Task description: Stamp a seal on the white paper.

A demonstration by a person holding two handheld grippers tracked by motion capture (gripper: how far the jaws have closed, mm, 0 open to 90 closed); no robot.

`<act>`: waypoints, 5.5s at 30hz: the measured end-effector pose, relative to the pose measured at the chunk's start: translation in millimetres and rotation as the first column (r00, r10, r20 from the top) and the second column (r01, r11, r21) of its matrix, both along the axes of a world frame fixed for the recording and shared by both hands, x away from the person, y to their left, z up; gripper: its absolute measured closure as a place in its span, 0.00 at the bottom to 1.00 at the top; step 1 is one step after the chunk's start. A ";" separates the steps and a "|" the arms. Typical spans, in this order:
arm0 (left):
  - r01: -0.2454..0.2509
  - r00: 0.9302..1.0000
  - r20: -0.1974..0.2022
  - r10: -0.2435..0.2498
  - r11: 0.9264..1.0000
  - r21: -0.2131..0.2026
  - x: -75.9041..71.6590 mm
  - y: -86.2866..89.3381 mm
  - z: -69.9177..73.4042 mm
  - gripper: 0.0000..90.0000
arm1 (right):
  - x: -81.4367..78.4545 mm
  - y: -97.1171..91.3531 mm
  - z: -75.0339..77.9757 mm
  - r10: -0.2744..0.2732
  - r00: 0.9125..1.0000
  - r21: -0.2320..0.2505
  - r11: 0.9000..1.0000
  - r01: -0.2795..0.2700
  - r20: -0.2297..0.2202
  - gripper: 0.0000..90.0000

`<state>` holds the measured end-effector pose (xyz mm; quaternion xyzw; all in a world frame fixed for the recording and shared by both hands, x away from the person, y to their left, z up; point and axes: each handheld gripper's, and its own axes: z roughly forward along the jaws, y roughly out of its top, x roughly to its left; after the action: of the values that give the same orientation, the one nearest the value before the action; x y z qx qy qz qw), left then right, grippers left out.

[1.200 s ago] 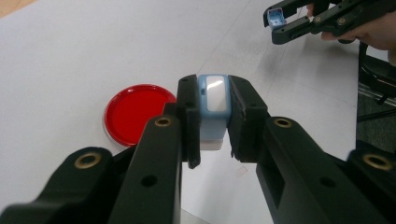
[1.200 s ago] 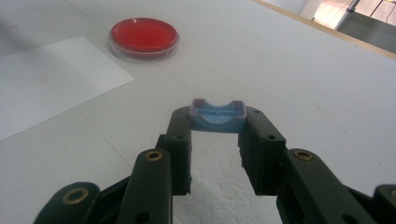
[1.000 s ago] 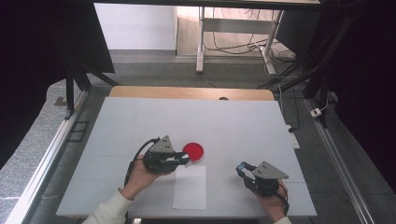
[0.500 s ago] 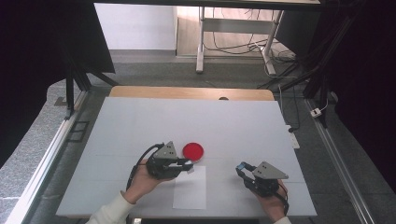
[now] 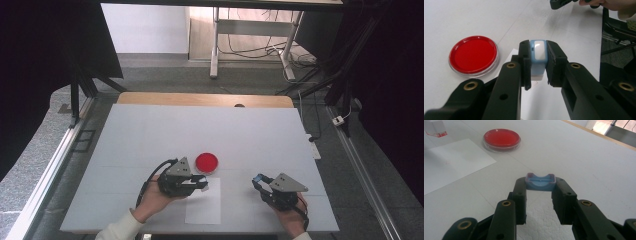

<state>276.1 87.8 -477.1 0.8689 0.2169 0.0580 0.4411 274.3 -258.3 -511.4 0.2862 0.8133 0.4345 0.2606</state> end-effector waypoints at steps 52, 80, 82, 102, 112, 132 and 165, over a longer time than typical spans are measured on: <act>0.007 1.000 0.001 -0.007 0.997 0.079 -3.1 -10.6 -30.9 0.84 | 0.1 1.3 -1.5 0.000 1.000 -0.010 1.000 0.000 -0.004 0.72; 0.014 1.000 0.005 -0.015 0.995 0.103 -2.9 -12.1 -34.2 0.85 | 0.1 1.7 -1.8 0.001 1.000 -0.013 1.000 -0.001 -0.004 0.72; 0.014 1.000 0.004 -0.015 0.994 0.105 -2.9 -12.4 -34.2 0.85 | -0.2 1.8 -1.7 -0.002 1.000 -0.016 1.000 0.002 -0.002 0.72; 0.005 0.998 0.059 -0.017 0.981 0.194 -10.7 -20.7 -34.3 0.85 | -0.7 2.4 -1.6 0.003 1.000 -0.009 1.000 -0.003 -0.001 0.72; -0.004 0.997 0.078 -0.011 0.982 0.188 -14.0 -20.0 -36.4 0.85 | -1.3 3.0 -1.2 0.002 1.000 -0.011 1.000 -0.002 0.000 0.72; -0.004 0.997 0.073 -0.006 0.990 0.144 -14.7 -12.5 -41.1 0.85 | -1.0 3.1 -1.5 0.002 1.000 -0.010 1.000 -0.002 0.000 0.72; 0.008 1.000 0.027 -0.013 0.984 0.177 -7.7 -18.0 -35.5 0.85 | -1.5 2.2 -0.3 -0.003 1.000 -0.001 1.000 0.003 0.004 0.72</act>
<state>268.4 69.8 -512.6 0.9049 0.1999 0.0870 0.3654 272.7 -256.1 -511.8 0.2864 0.8127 0.4342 0.2628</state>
